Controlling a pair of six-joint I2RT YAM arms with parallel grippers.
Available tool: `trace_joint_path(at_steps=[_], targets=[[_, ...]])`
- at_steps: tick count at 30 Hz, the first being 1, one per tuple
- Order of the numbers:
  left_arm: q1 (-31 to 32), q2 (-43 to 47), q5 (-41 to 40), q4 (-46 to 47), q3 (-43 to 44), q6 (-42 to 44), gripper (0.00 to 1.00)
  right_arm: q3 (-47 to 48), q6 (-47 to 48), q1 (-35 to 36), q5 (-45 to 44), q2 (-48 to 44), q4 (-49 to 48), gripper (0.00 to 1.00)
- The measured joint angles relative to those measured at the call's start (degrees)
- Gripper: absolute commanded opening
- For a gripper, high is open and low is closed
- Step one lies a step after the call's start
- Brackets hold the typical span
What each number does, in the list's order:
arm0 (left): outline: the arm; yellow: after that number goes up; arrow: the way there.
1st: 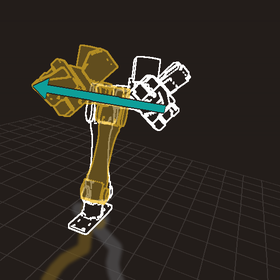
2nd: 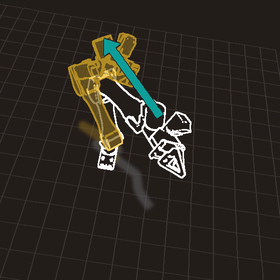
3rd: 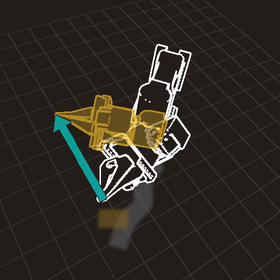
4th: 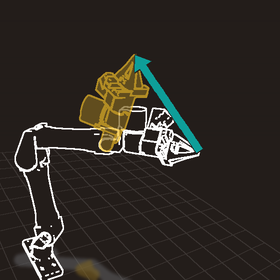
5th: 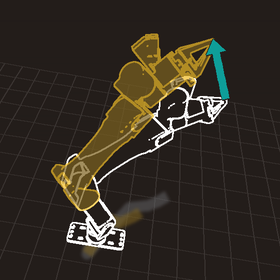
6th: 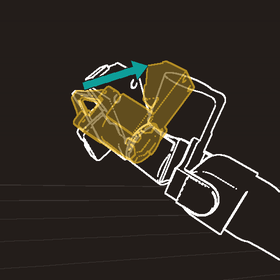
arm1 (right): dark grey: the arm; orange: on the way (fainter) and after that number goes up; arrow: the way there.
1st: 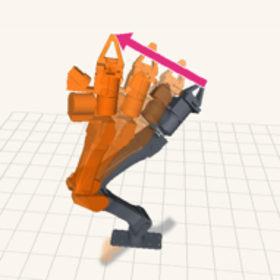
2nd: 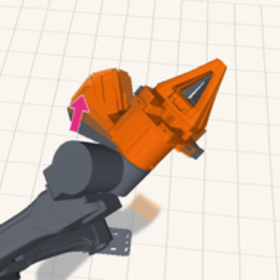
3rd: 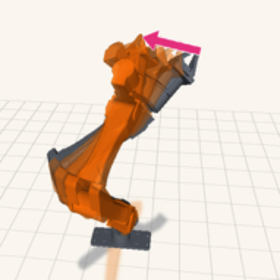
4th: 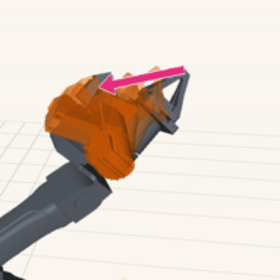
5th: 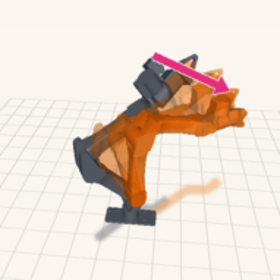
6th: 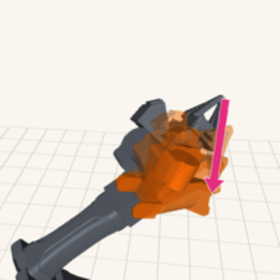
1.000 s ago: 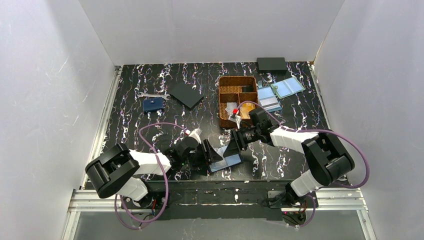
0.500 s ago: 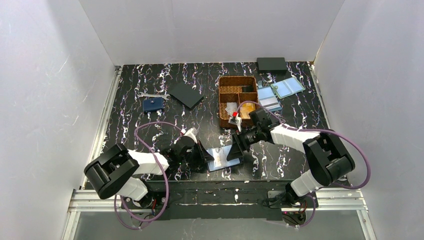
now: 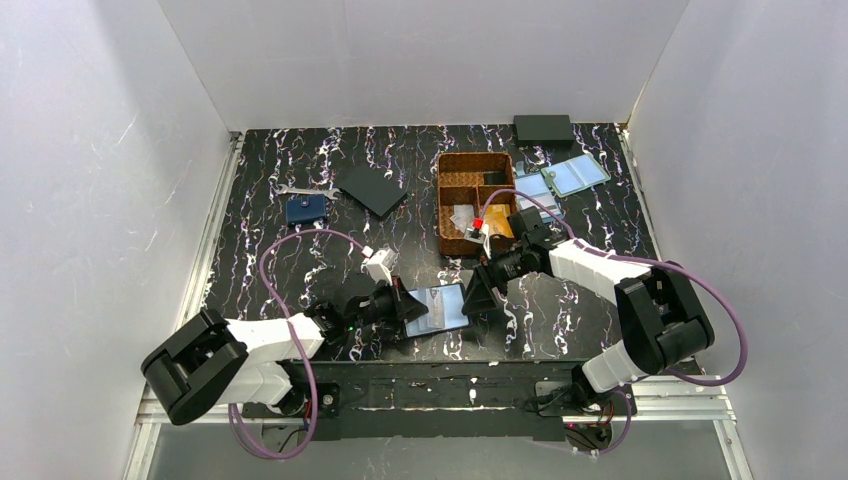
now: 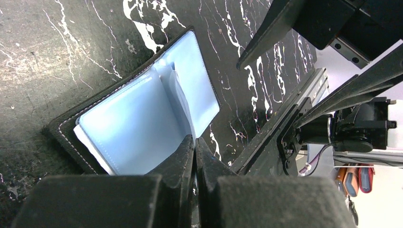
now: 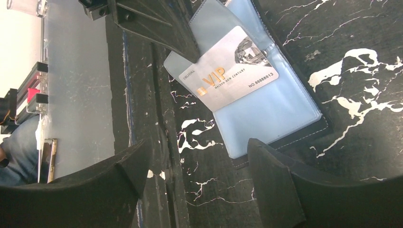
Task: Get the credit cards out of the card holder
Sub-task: Remove the credit card from the card holder.
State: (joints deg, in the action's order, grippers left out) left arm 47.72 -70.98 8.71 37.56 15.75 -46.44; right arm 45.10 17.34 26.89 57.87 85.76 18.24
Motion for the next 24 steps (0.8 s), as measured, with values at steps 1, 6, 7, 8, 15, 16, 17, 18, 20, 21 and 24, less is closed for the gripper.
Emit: trace_joint_path(at_steps=[1, 6, 7, 8, 15, 16, 17, 18, 20, 21, 24], targets=[[0.0, -0.2, 0.2, 0.2, 0.0, 0.3, 0.0, 0.0, -0.1, -0.1, -0.1, 0.0, -0.2, 0.84], [-0.3, -2.4, 0.8, 1.5, -0.1, 0.3, 0.16, -0.8, -0.9, -0.2, -0.3, 0.2, -1.2, 0.84], [-0.4, -3.1, 0.9, 1.7, -0.1, 0.0, 0.22, -1.0, -1.0, -0.2, -0.5, 0.3, -1.4, 0.84], [-0.4, -4.0, 0.9, 1.9, -0.1, -0.4, 0.25, -1.1, -1.1, -0.2, -0.7, 0.5, -1.5, 0.85], [-1.2, -11.1, 2.4, 4.0, 0.8, -4.3, 0.34, -1.6, -2.3, -0.2, -1.8, 1.9, -2.5, 0.85], [-1.2, -12.0, 2.6, 4.4, 1.4, -4.7, 0.34, -1.7, -2.4, -0.2, -1.9, 2.4, -2.7, 0.85], [-1.3, -13.0, 3.0, 4.9, 2.0, -5.2, 0.34, -1.8, -2.5, -0.2, -2.0, 2.8, -2.8, 0.85], [-1.3, -14.3, 3.5, 5.8, 2.5, -5.8, 0.34, -1.8, -2.6, -0.2, -2.0, 3.4, -2.9, 0.84], [-1.4, -16.3, 4.4, 7.6, 3.1, -7.0, 0.31, -1.8, -3.3, -0.2, -2.1, 4.4, -3.2, 0.83], [-1.4, -17.0, 4.8, 8.5, 3.2, -7.7, 0.28, -1.8, -3.7, -0.2, -2.2, 4.8, -3.4, 0.82], [-1.6, -19.5, 5.7, 11.2, 3.2, -9.5, 0.1, -1.8, -4.6, -0.2, -2.7, 5.8, -3.5, 0.81]])
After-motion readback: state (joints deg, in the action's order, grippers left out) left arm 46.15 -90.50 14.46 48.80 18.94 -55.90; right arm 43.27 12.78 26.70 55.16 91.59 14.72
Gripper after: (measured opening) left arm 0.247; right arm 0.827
